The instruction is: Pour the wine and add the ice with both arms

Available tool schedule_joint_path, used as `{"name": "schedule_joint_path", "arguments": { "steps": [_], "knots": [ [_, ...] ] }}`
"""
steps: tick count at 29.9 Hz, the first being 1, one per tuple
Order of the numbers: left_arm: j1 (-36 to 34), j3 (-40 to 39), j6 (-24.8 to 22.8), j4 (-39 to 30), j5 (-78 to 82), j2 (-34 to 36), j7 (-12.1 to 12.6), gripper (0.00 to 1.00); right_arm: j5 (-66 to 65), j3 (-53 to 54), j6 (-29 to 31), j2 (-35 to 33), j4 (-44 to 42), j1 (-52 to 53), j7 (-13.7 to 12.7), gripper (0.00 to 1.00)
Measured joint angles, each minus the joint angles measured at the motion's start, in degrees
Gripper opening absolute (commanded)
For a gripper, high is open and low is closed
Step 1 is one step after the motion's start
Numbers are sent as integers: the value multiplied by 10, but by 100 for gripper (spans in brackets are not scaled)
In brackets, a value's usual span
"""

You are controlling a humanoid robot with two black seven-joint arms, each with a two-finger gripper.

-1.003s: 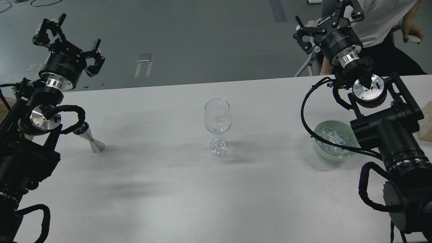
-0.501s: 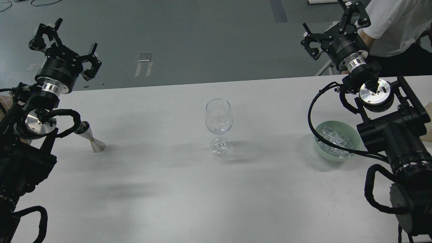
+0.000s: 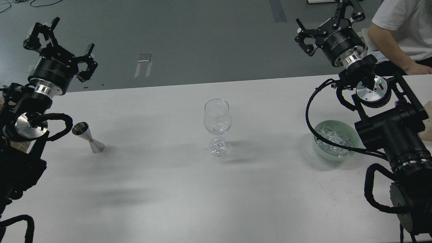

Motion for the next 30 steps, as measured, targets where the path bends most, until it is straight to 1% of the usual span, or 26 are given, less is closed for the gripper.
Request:
{"name": "schedule_joint_path", "arguments": {
  "steps": [2, 4, 6, 8, 10, 12, 15, 17, 20, 24, 28, 30],
  "knots": [
    [26, -7, 0, -28, -22, 12, 5, 99, 1, 0, 2, 0, 7, -9, 1, 100],
    [49, -14, 0, -46, -54, 23, 16, 99, 1, 0, 5, 0, 12, -18, 1, 100],
    [67, -22, 0, -63, -86, 32, 35, 99, 1, 0, 9, 1, 17, -25, 1, 100],
    [91, -37, 4, -91, -123, 44, 61, 99, 1, 1, 10, 1, 24, -31, 1, 100],
    [121, -56, 12, -118, -147, 54, 77, 99, 1, 1, 11, 1, 28, -35, 1, 100],
    [150, -75, 20, -143, -161, 62, 86, 99, 1, 1, 11, 1, 30, -38, 1, 100],
    [220, -122, 23, -193, -186, 67, 103, 99, 1, 2, 11, 1, 31, -45, 1, 100],
    [269, -155, 22, -213, -206, 64, 114, 98, 2, 2, 11, 0, 31, -49, 1, 100],
    [341, -202, 8, -224, -230, 46, 119, 98, 2, 2, 11, 0, 31, -52, 1, 100],
    [422, -262, -33, -225, -238, 3, 120, 98, 2, 2, 11, 0, 32, -56, 1, 100],
    [452, -273, -49, -225, -239, -17, 127, 98, 1, 1, 11, 2, 32, -60, 1, 100],
    [460, -274, -50, -226, -239, -44, 133, 98, 0, 0, 11, 4, 32, -61, 1, 100]
  ]
}}
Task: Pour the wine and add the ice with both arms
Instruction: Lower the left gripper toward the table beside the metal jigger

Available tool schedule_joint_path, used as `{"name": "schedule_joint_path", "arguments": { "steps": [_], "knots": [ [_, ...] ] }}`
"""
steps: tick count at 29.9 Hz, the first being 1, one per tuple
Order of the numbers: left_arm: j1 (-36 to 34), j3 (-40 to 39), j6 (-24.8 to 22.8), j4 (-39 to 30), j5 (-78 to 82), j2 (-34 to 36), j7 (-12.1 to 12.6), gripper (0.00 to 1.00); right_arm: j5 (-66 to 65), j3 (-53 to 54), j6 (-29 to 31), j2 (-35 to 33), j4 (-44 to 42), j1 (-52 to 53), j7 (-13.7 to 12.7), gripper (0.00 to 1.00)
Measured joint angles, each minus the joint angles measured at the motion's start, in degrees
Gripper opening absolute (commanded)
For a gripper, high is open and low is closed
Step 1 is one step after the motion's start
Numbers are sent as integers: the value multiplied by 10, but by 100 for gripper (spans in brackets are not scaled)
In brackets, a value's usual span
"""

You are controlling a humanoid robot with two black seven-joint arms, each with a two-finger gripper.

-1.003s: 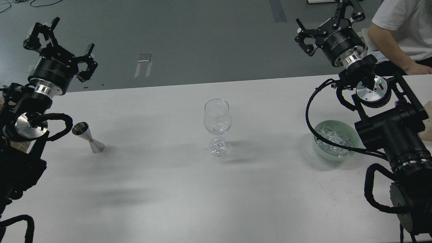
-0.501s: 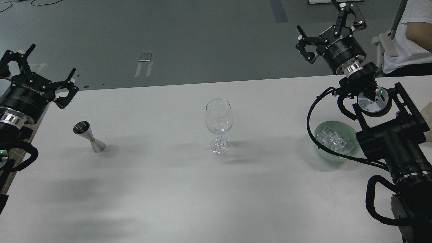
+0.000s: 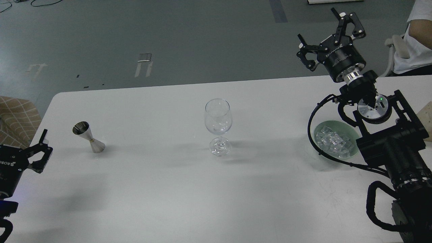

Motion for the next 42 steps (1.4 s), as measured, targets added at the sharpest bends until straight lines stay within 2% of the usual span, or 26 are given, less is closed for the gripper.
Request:
{"name": "schedule_joint_path", "arguments": {
  "steps": [4, 11, 21, 29, 38, 42],
  "knots": [
    [7, 0, 0, 1, 5, -51, 0, 98, -1, -1, 0, 5, 0, -2, 0, 100],
    [15, -3, 6, 2, 6, -77, -5, 98, -1, -1, 0, 5, -1, -6, 0, 100],
    [33, 4, 86, -59, 5, -153, 3, 98, -1, -1, 0, 7, -1, -19, 0, 100],
    [26, 18, 99, -61, 6, -167, -1, 99, -1, 0, 0, 5, -1, -26, 0, 100],
    [16, 18, 91, -55, 6, -164, -4, 99, -1, 0, 0, 5, 0, -26, 0, 100],
    [6, 18, 94, -49, 7, -163, -8, 96, -1, 0, -1, 6, 0, -28, 0, 100]
  ]
}}
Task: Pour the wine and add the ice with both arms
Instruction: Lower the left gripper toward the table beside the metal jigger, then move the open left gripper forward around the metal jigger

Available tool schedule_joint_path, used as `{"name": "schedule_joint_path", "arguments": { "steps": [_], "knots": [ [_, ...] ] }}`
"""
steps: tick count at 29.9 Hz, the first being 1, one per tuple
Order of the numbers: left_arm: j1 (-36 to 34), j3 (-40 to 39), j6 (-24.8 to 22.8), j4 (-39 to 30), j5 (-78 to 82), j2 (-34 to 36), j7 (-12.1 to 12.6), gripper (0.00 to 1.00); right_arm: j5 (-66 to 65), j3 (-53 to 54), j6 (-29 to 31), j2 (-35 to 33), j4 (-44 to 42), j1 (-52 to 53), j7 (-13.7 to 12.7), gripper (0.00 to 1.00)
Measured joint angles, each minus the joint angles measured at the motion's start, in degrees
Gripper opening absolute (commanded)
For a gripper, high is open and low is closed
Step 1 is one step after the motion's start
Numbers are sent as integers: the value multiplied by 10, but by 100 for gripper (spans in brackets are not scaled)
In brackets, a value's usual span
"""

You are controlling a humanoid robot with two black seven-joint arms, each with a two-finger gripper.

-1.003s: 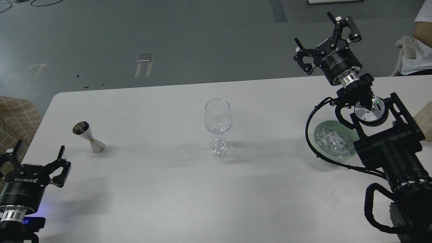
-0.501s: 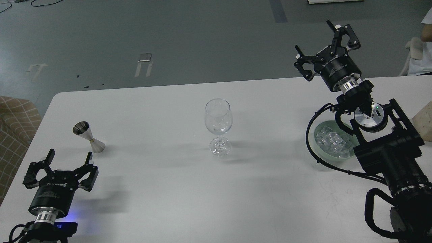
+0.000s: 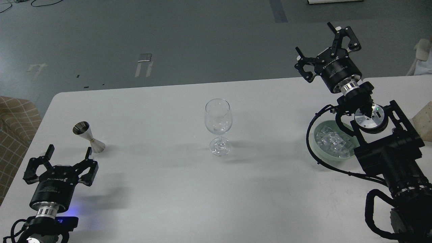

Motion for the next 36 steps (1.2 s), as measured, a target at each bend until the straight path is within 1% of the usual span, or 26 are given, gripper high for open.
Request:
{"name": "schedule_joint_path", "arguments": {
  "steps": [1, 2, 6, 7, 8, 11, 12, 13, 14, 16, 19, 22, 28, 33, 36],
  "knots": [
    [-1, 0, 0, 1, 0, 0, 0, 92, 0, 0, 0, 0, 0, -1, 0, 100],
    [-1, 0, -1, 2, 0, 0, 0, 90, 0, 0, 0, 0, 0, -2, 0, 100],
    [-3, 0, -3, 3, 0, 0, 0, 87, 0, 0, -1, 0, 7, -10, 0, 100],
    [-3, 1, -3, 4, 0, 0, 0, 81, 0, 0, -1, 0, 9, -13, 0, 100],
    [-4, 1, -3, 4, 0, 0, 0, 80, 0, 0, -1, 0, 11, -15, 0, 100],
    [-4, 3, -15, 6, 1, 0, 2, 79, 0, 0, -2, 0, 15, -22, 0, 100],
    [-4, 3, -23, 7, 1, 0, 3, 81, 0, 0, -2, 0, 16, -23, 0, 100],
    [-4, 3, -28, 7, 1, 0, 3, 86, 0, 0, -2, 0, 16, -24, 0, 100],
    [-4, 4, -31, 7, 1, 0, 3, 93, 0, 1, -2, 0, 16, -24, 0, 100],
    [-5, 4, -28, 8, 1, 0, 5, 93, 0, 1, -2, 0, 16, -25, 0, 100],
    [-9, 4, -6, 8, 1, -1, 6, 96, 0, 1, -2, 0, 16, -25, 0, 100],
    [-10, 4, 12, 8, 1, -1, 2, 97, 0, 1, -2, 1, 16, -25, 0, 100],
    [-11, 4, 30, 8, 32, -1, -3, 98, 0, 0, -2, 2, 16, -26, 0, 100],
    [-11, 4, 30, 4, 47, -3, -15, 98, 0, 1, -2, 2, 16, -28, 0, 100],
    [-12, 5, 29, 3, 50, -3, -17, 98, 1, 1, -2, 2, 16, -28, 0, 100]
  ]
}}
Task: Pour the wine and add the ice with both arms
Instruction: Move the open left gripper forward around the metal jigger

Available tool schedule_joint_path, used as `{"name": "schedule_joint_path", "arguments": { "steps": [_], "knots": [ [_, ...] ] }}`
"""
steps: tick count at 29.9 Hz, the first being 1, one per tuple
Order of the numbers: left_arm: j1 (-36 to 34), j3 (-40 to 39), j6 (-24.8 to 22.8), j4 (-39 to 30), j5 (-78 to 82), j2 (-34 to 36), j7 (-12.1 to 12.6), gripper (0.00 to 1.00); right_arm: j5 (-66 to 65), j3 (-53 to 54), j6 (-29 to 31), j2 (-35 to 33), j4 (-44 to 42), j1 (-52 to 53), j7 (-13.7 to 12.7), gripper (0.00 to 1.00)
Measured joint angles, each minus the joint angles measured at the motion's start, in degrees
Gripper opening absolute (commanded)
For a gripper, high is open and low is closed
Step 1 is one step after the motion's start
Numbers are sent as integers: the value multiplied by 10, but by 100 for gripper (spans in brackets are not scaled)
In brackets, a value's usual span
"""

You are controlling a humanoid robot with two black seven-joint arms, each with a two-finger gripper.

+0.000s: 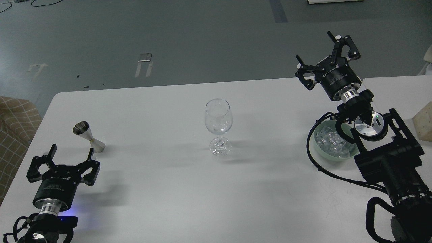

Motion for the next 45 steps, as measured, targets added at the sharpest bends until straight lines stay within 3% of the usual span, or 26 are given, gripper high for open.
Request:
{"name": "schedule_joint_path", "arguments": {
  "steps": [17, 24, 45],
  "knots": [
    [-40, 0, 5, 9, -7, 0, 11, 98, -1, -1, 0, -1, 6, -4, 0, 100],
    [-71, -1, 17, 45, -11, -4, 21, 98, -1, -1, -1, -1, 5, -6, 0, 100],
    [-128, -6, 10, 137, -10, -49, 20, 96, -5, -3, -2, -1, 0, -6, 0, 100]
  ]
}}
